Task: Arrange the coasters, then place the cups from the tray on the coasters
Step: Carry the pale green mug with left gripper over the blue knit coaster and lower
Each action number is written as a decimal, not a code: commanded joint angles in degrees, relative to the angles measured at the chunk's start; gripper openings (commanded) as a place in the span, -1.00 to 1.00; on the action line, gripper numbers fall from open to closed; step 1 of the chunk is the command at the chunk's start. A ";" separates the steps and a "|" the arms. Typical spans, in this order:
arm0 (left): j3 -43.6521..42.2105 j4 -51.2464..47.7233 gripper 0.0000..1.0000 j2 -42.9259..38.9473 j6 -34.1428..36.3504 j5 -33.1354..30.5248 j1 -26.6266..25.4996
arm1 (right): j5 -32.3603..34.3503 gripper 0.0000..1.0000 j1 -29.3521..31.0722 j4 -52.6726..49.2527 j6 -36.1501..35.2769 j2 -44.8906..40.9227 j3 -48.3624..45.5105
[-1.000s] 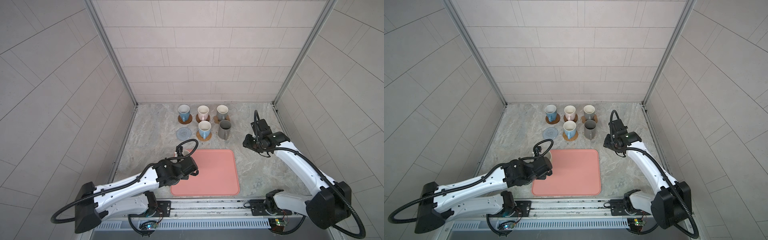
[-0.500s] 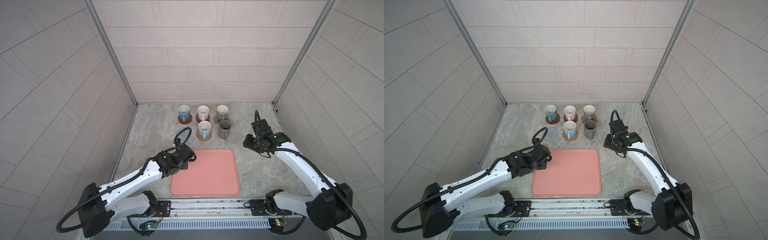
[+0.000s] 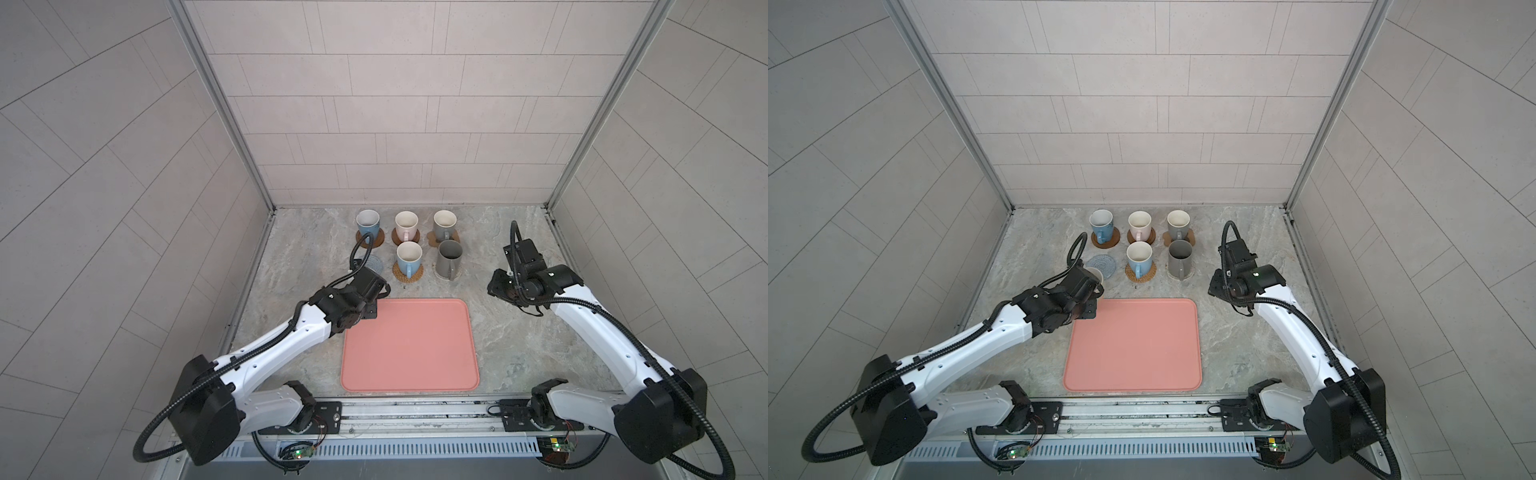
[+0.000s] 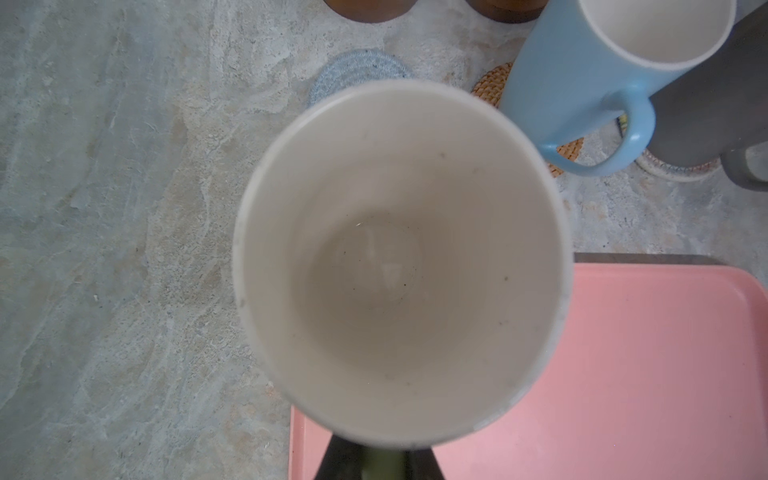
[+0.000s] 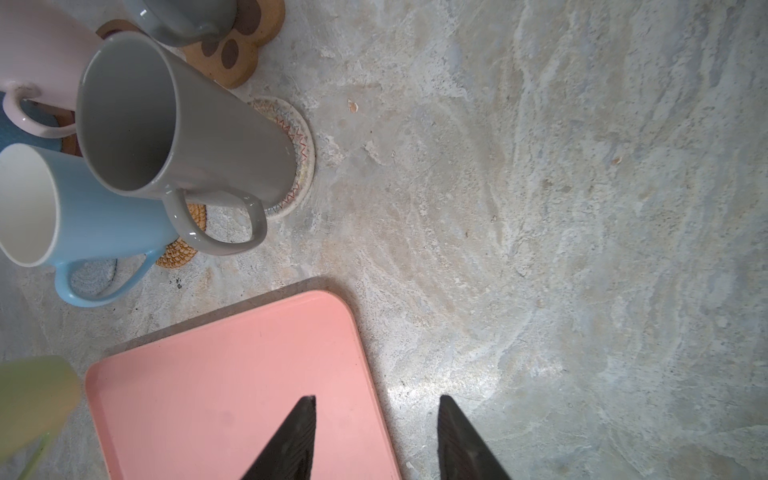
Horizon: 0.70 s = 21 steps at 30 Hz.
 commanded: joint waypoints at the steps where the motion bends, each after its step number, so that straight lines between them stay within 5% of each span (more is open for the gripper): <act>1: 3.26 5.84 -0.90 0.90 3.03 -0.99 2.12 | 1.52 0.00 -0.02 -1.34 0.79 -1.32 -0.12; 21: 11.61 11.82 -0.91 13.20 11.81 0.31 9.96 | 2.33 -0.01 -0.04 -1.88 1.06 -1.75 -0.13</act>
